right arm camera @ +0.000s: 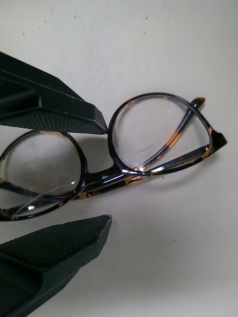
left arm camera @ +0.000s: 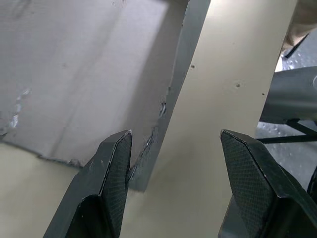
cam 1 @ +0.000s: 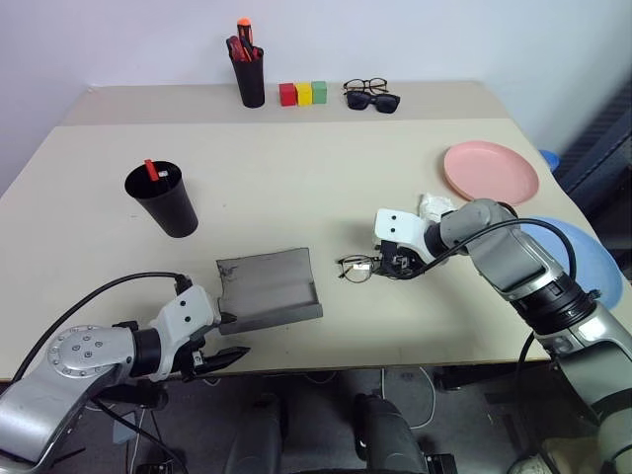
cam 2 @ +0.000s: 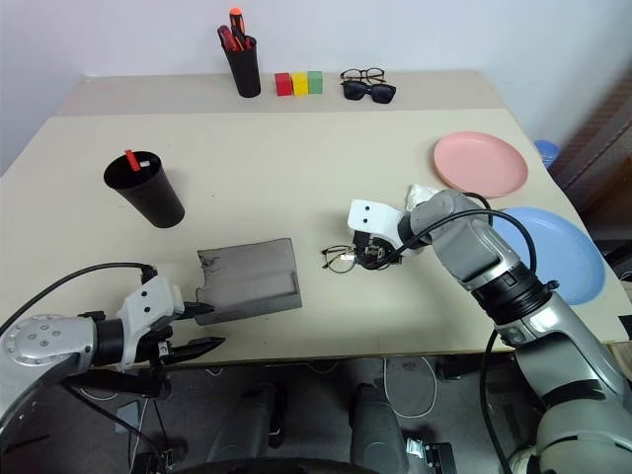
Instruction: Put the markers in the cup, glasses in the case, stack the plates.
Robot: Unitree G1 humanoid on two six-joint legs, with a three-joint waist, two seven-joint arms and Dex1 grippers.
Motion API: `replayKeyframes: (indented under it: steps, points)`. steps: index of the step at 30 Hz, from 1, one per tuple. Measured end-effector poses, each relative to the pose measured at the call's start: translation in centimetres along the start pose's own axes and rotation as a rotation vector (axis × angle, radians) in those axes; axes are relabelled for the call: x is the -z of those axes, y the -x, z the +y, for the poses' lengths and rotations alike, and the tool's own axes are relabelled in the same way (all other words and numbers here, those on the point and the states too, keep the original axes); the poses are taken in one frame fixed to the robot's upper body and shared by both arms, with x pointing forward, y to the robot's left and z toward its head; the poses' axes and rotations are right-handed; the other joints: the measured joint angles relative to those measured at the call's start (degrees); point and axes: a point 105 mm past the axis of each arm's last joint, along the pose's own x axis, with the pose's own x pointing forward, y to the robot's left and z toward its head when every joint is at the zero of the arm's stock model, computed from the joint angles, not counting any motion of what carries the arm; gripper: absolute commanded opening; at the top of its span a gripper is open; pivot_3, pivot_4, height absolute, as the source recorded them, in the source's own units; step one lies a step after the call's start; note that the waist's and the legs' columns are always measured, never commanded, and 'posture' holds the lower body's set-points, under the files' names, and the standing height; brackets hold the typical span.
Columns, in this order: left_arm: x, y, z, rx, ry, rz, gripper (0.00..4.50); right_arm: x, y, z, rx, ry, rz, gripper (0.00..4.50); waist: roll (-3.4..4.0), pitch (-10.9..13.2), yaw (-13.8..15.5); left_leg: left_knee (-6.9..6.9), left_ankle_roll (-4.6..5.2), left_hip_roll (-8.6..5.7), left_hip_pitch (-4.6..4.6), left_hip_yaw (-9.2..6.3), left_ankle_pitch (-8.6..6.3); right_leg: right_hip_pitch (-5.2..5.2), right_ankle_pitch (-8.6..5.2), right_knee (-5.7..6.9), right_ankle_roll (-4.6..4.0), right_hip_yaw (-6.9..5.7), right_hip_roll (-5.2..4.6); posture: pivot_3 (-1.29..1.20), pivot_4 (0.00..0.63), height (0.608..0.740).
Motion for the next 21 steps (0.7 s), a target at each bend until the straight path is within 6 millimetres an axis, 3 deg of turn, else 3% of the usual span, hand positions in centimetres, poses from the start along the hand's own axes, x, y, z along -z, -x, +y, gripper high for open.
replayKeyframes:
  steps: [2, 3, 8, 15, 21]
  points:
    - [0.0, 0.0, 0.0, 0.000, 0.004, 0.001, 2.89, -0.2, 0.0, 0.0, -0.001, 0.008, -0.006, 0.28, 0.00, 0.0, 0.0, 0.00, 0.00, 0.00, 0.00, 0.00, 0.00, 0.00, 0.00, 0.00, 0.00, 0.00, 0.00, 0.00, 0.150, 0.740]
    - [0.0, 0.0, 0.0, 0.000, 0.006, 0.002, 2.89, -0.5, 0.1, -0.2, 0.005, 0.016, -0.012, 0.13, 0.00, 0.0, 0.0, 0.00, 0.00, 0.00, 0.01, 0.00, 0.00, 0.00, 0.00, 0.01, 0.00, 0.00, 0.00, 0.00, 0.150, 0.740]
    - [-0.4, 0.0, 0.2, -0.011, -0.010, -0.018, 2.89, -0.4, 0.2, -0.4, 0.014, 0.022, -0.005, 0.13, -0.01, 0.0, 0.0, 0.00, 0.00, 0.00, 0.02, 0.00, 0.00, 0.01, 0.00, 0.01, 0.00, 0.00, 0.00, 0.00, 0.150, 0.740]
    - [-3.9, -0.4, 0.3, -0.029, -0.123, -0.265, 2.89, 0.0, 0.5, -0.3, 0.017, 0.007, 0.002, 0.13, -0.01, 0.0, 0.2, 0.02, -0.01, 0.00, 0.02, 0.00, 0.01, 0.04, 0.01, 0.01, 0.00, 0.00, 0.00, 0.00, 0.150, 0.740]
    - [-6.6, 0.9, 2.8, -0.083, -0.117, -0.431, 2.89, -0.9, 2.1, -0.1, 0.004, -0.077, -0.054, 0.13, 0.00, 0.0, 0.1, 0.05, -0.01, 0.00, 0.03, -0.02, 0.01, 0.03, 0.01, 0.10, 0.01, 0.00, 0.02, 0.00, 0.150, 0.740]
